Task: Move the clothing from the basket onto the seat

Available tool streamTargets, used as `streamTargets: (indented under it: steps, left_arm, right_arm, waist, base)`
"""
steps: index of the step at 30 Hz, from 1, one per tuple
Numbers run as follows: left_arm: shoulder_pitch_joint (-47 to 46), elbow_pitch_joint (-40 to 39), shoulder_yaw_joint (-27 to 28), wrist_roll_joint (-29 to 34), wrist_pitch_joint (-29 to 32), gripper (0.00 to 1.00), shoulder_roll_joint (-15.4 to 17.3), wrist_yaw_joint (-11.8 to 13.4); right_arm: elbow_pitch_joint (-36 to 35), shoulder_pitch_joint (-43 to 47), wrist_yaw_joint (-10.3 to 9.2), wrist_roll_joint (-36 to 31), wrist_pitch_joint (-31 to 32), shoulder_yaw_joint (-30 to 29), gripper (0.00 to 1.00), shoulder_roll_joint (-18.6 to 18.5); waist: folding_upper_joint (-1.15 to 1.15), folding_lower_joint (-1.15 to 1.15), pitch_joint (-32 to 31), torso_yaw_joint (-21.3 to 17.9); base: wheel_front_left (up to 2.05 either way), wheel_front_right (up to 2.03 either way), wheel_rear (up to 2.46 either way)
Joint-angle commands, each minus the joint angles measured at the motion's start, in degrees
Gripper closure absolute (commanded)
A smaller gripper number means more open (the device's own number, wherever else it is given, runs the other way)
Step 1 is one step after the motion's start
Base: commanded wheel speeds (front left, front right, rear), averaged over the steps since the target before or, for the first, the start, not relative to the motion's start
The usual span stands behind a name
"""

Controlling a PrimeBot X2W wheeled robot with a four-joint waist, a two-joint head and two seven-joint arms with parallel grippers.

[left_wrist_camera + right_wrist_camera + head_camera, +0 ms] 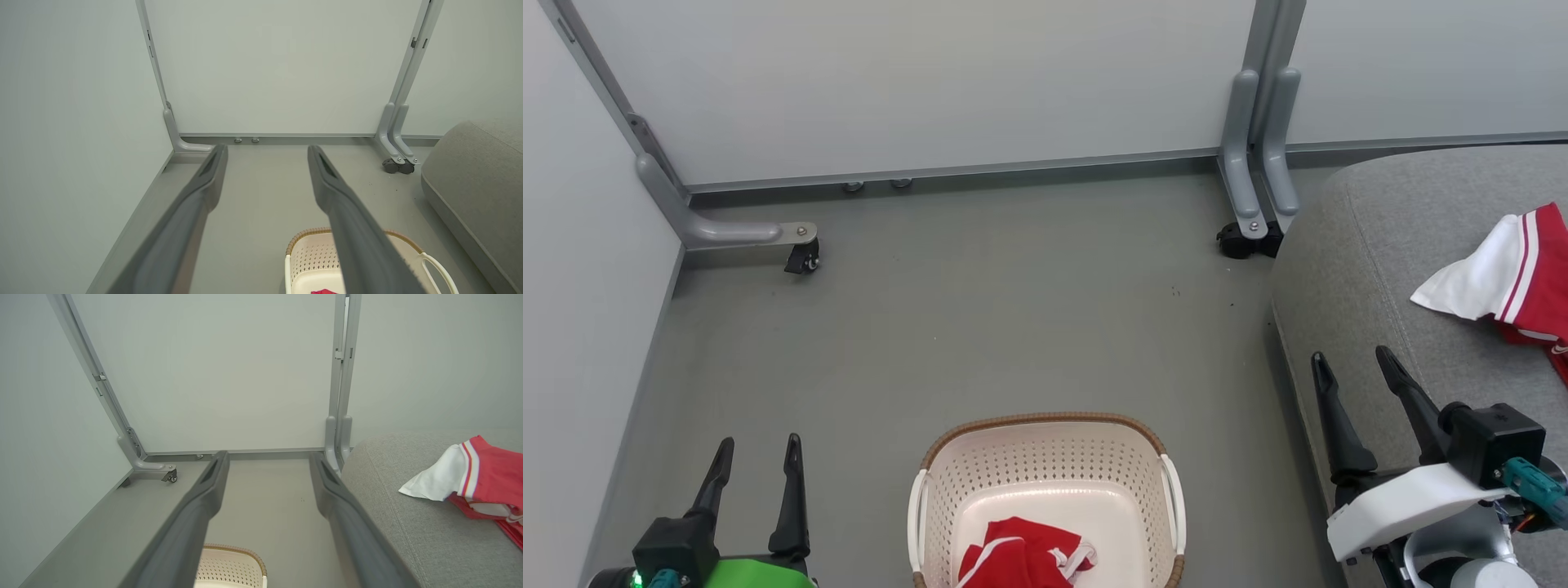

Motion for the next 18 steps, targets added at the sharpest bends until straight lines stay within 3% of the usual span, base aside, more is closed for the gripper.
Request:
streamTargets:
  steps: [1,12,18]
  left_arm:
    - [0.1,0.2,0.4,0.3,0.0,0.0,-0.2,-0.3]
    - [-1.3,1.2,1.3,3.0,0.0,0.0,-1.1,-1.2]
    - [-4.8,3.0,-2.0,5.6,0.0,0.0,-0.4,-2.4]
  right_arm:
    - [-0.3,0.5,-0.08,-0.4,0.1,-0.1,0.0,0.0]
    - [-0.8,-0.2,-0.08,-0.4,0.4,0.0,0.0,0.0]
    - [-1.6,-1.9,-0.08,0.0,0.0,0.3,0.0,0.0]
  waist:
    - [0.0,0.0,0.0,0.0]
    - [0.0,0.0,0.7,0.0]
    - [0.0,0.0,4.4,-0.3]
  base:
    - [0.0,0.0,0.0]
    - [0.0,0.0,0.0]
    - [0.0,0.0,0.0]
